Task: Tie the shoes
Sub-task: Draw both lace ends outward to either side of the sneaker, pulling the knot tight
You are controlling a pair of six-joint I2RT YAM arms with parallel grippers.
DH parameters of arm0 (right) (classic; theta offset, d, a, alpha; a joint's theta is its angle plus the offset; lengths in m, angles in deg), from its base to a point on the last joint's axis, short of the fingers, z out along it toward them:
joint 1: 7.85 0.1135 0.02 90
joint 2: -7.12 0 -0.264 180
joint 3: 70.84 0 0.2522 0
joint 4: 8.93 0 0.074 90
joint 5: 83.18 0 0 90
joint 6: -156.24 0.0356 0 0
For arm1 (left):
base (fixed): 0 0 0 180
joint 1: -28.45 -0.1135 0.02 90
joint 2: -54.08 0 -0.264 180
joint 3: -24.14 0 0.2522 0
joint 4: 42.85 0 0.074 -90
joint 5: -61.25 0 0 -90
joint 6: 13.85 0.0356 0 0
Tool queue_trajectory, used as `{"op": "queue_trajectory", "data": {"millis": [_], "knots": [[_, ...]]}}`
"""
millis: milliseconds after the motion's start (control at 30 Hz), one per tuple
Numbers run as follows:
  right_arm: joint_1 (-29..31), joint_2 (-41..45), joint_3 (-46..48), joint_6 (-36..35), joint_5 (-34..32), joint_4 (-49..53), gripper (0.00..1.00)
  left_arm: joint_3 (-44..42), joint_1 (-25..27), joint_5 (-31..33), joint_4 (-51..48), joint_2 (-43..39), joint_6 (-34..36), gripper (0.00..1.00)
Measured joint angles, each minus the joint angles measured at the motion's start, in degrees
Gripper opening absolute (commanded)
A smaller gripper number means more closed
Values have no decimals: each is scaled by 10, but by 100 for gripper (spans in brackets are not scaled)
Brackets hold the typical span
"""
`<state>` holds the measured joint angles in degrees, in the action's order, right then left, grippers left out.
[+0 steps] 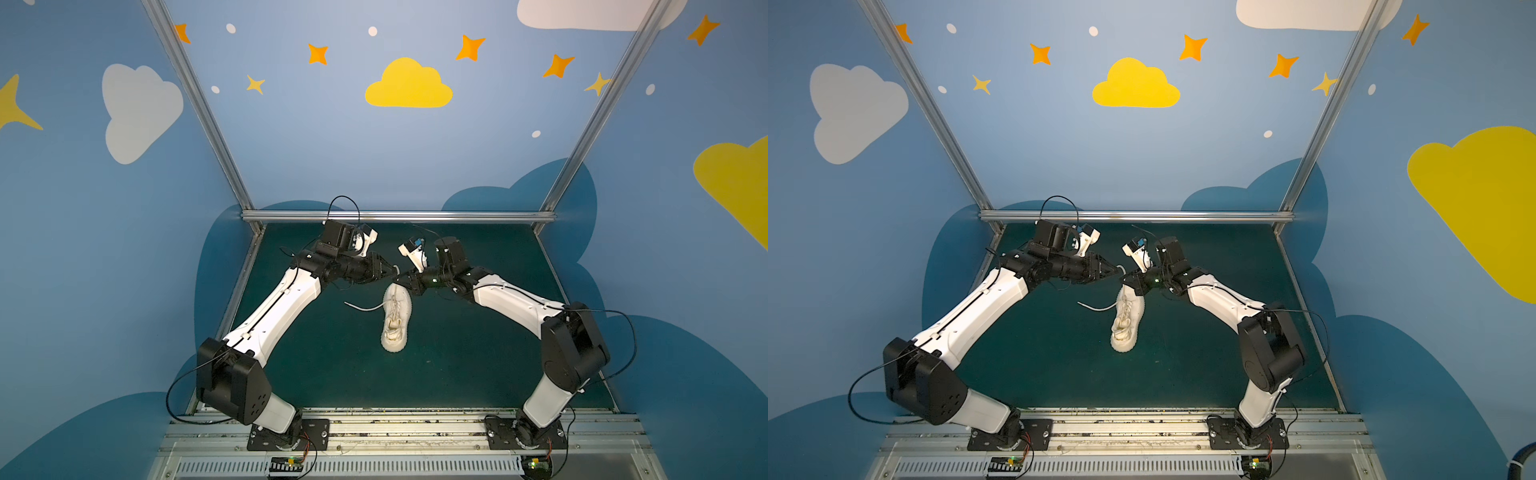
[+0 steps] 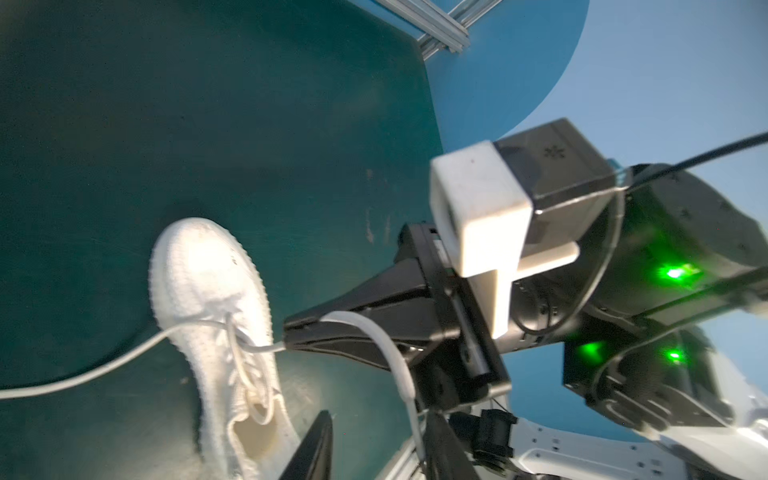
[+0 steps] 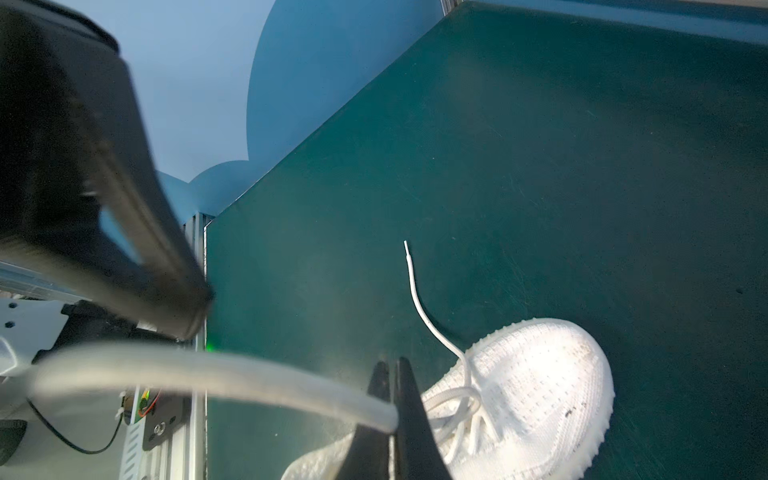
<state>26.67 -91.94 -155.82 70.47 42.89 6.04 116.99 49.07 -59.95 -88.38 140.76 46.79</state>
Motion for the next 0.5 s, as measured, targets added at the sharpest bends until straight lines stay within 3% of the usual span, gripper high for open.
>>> {"op": "queue_trajectory", "data": {"millis": [133, 267, 500], "knots": [[-5, 0, 1, 3, 6, 1, 0, -40, -35, 31, -10, 0, 49, 53], [-12, 0, 4, 13, 11, 1, 0, -73, -59, 64, -30, 18, 94, 51], [-20, 1, 14, 27, 21, 1, 0, -123, -33, 116, -22, 79, 239, 57]]}}
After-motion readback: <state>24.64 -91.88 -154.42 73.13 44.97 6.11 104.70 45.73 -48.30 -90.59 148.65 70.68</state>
